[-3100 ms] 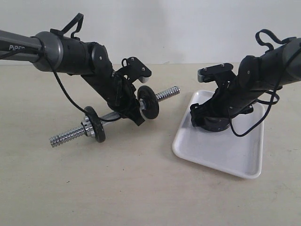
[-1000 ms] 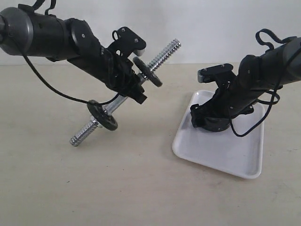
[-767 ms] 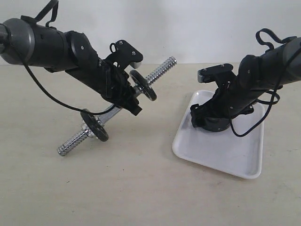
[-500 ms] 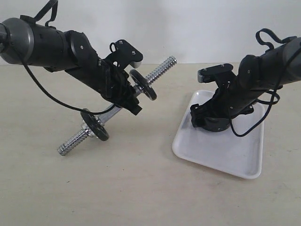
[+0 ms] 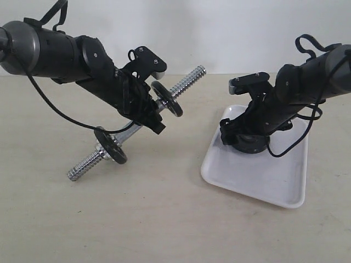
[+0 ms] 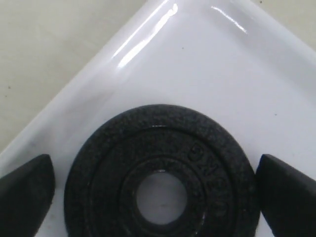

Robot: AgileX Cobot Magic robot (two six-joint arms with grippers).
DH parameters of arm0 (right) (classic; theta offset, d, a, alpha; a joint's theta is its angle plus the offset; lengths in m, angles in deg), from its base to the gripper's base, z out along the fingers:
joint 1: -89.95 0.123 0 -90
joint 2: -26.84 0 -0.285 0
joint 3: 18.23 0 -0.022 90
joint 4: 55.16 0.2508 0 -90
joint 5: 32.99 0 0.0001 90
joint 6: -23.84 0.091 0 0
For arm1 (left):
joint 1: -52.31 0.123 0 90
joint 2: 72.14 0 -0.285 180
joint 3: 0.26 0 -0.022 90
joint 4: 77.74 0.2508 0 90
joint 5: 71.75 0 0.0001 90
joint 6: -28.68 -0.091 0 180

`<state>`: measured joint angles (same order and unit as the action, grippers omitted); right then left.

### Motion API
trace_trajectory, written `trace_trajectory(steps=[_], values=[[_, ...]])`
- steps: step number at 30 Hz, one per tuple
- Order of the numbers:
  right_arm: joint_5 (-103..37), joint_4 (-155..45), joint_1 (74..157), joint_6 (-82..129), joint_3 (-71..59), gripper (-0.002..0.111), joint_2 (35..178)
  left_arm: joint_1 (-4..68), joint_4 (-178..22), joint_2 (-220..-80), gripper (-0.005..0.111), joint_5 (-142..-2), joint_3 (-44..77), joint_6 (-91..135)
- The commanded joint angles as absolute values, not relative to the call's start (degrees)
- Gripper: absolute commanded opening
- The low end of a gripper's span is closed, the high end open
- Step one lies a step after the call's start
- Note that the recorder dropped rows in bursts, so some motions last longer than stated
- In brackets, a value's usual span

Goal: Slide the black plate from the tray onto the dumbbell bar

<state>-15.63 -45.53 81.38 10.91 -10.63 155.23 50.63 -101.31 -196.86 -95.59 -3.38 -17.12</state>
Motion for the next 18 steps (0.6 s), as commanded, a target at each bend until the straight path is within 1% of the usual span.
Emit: trace_trajectory(steps=[1, 14, 15, 16, 17, 18], values=[[-7.35, -45.65, 81.34, 11.27, -9.12, 0.104, 158.74, 50.74, -103.62, -193.27, 0.004, -88.25, -5.46, -17.51], [-3.90, -47.25, 81.34, 11.90, -9.12, 0.103, 158.74, 50.74, -103.62, -193.27, 0.004, -88.25, -5.46, -17.66], [-3.64, -47.30, 81.34, 12.20, -9.12, 0.099, 158.74, 50.74, -103.62, -193.27, 0.004, -88.25, -5.46, -17.66], [-3.25, -47.55, 81.34, 12.43, -9.12, 0.094, 158.74, 50.74, -103.62, -193.27, 0.004, -88.25, -5.46, -17.66], [-2.95, -47.72, 81.34, 12.58, -9.12, 0.087, 158.74, 50.74, -103.62, -193.27, 0.004, -88.25, -5.46, -17.66], [-2.56, -48.02, 81.34, 12.58, -9.12, 0.078, 158.74, 50.74, -103.62, -193.27, 0.004, -88.25, -5.46, -17.66]])
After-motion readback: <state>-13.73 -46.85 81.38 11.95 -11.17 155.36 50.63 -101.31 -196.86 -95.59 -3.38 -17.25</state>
